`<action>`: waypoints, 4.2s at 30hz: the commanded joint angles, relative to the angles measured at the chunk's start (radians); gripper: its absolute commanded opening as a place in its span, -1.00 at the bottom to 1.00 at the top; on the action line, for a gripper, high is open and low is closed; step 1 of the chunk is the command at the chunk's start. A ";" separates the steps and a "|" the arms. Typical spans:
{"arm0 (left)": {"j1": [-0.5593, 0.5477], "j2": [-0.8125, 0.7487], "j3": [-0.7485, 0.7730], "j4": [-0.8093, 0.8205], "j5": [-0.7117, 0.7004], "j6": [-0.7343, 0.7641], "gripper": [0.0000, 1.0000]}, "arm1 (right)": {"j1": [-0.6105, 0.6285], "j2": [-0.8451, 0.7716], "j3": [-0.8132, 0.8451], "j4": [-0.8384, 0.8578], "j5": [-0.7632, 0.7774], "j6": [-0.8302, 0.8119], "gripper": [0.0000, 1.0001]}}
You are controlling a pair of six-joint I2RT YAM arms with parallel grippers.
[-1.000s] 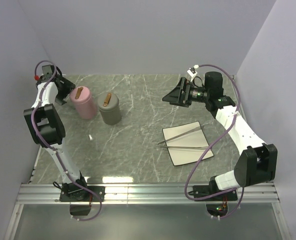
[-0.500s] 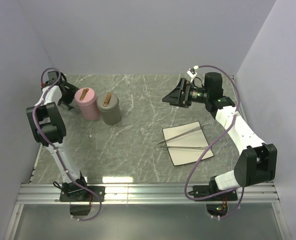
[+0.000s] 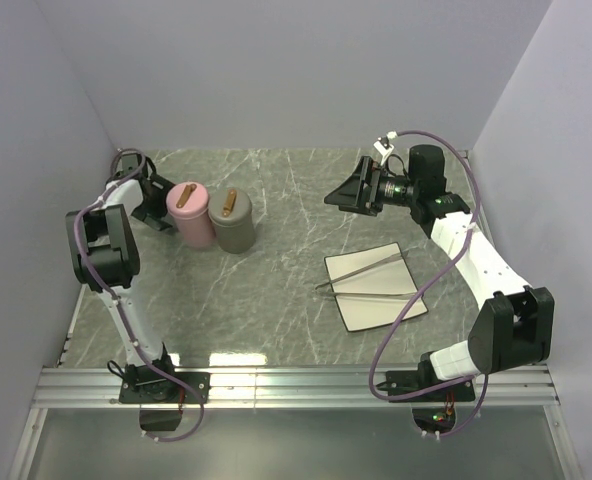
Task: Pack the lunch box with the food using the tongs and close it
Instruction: Move the packing box to the center of the board.
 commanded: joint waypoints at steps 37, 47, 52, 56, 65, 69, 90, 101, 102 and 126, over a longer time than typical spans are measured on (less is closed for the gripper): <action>-0.156 -0.197 -0.093 0.143 0.194 0.100 0.72 | 0.030 0.609 0.344 0.370 0.087 0.160 0.82; -0.107 -0.237 -0.153 0.200 0.313 0.176 0.59 | 0.136 0.848 0.528 0.542 0.060 0.300 0.67; -0.041 -0.252 -0.202 0.187 0.391 0.192 0.50 | 0.194 0.960 0.597 0.642 0.044 0.381 0.66; -0.005 -0.286 -0.251 0.210 0.466 0.237 0.40 | 0.233 1.022 0.631 0.712 0.020 0.437 0.64; 0.027 -0.332 -0.314 0.148 0.520 0.361 0.36 | 0.296 1.097 0.630 0.843 -0.026 0.564 0.63; 0.027 -0.317 -0.320 0.118 0.523 0.401 0.33 | 0.300 1.102 0.572 0.959 -0.051 0.654 0.62; -0.091 -0.339 -0.446 0.063 0.581 0.456 0.26 | 0.317 0.895 0.225 1.154 -0.091 0.770 0.53; -0.128 -0.347 -0.500 0.065 0.589 0.449 0.26 | 0.351 0.752 0.099 1.053 -0.163 0.630 0.45; -0.126 -0.343 -0.498 0.062 0.598 0.450 0.25 | 0.359 0.743 0.091 1.036 -0.166 0.609 0.45; -0.191 -0.390 -0.556 0.064 0.557 0.469 0.28 | 0.279 0.591 0.111 0.636 -0.128 0.258 0.46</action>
